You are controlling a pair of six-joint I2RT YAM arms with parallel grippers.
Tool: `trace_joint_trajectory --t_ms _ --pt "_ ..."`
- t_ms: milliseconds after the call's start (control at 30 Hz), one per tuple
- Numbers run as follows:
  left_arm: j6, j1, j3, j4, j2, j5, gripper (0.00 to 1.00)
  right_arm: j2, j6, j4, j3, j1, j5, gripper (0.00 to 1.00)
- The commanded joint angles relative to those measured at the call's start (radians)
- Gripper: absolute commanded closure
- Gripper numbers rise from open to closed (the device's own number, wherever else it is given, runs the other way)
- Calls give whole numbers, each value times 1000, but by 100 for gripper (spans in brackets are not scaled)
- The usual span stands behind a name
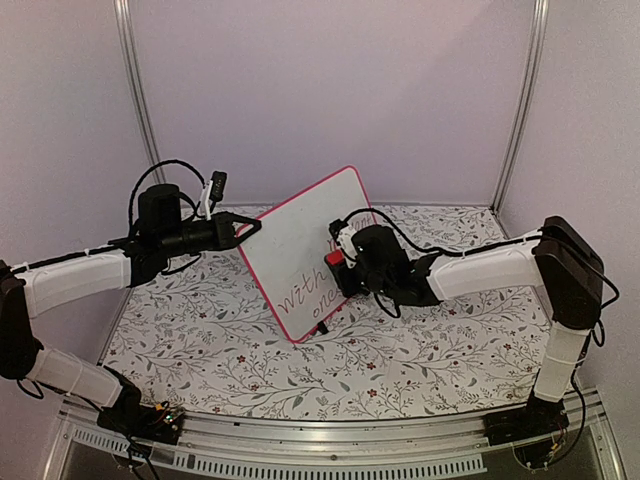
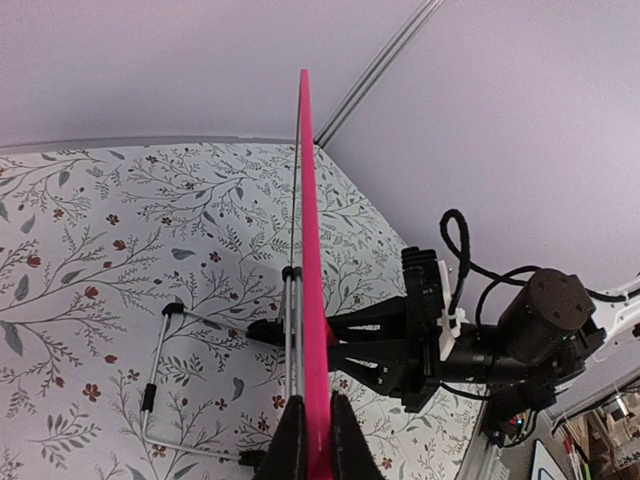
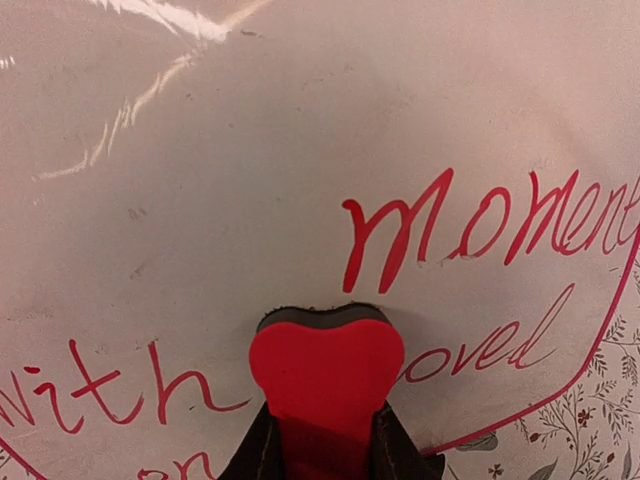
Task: Erase the whiteboard
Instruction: Erase the whiteboard at the center of the board.
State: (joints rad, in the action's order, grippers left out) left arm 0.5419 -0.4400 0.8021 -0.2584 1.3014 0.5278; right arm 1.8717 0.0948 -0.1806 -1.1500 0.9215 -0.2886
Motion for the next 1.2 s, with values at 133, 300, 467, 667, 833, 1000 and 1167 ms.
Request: trace_joint_trajectory --t_ms 133,300,467,667,833,1000,1167 --pt "14 -23 -2 -38 -33 117 100 -2 13 20 28 -21 43 77" --pt "13 -24 -4 -37 -37 115 100 -2 15 22 -26 -43 62 77" --pt "13 -24 -4 -37 -39 115 100 9 -2 36 -84 -50 58 76" --pt "13 -23 -2 -37 -39 115 100 23 -11 46 -141 -65 62 77" --pt "13 -24 -2 -37 -39 117 100 42 -21 59 -183 -79 67 76" --pt "13 -24 -2 -35 -43 115 100 52 -14 58 -177 -86 83 77" --pt "13 -25 -2 -36 -42 116 100 45 4 38 -109 -87 95 76"
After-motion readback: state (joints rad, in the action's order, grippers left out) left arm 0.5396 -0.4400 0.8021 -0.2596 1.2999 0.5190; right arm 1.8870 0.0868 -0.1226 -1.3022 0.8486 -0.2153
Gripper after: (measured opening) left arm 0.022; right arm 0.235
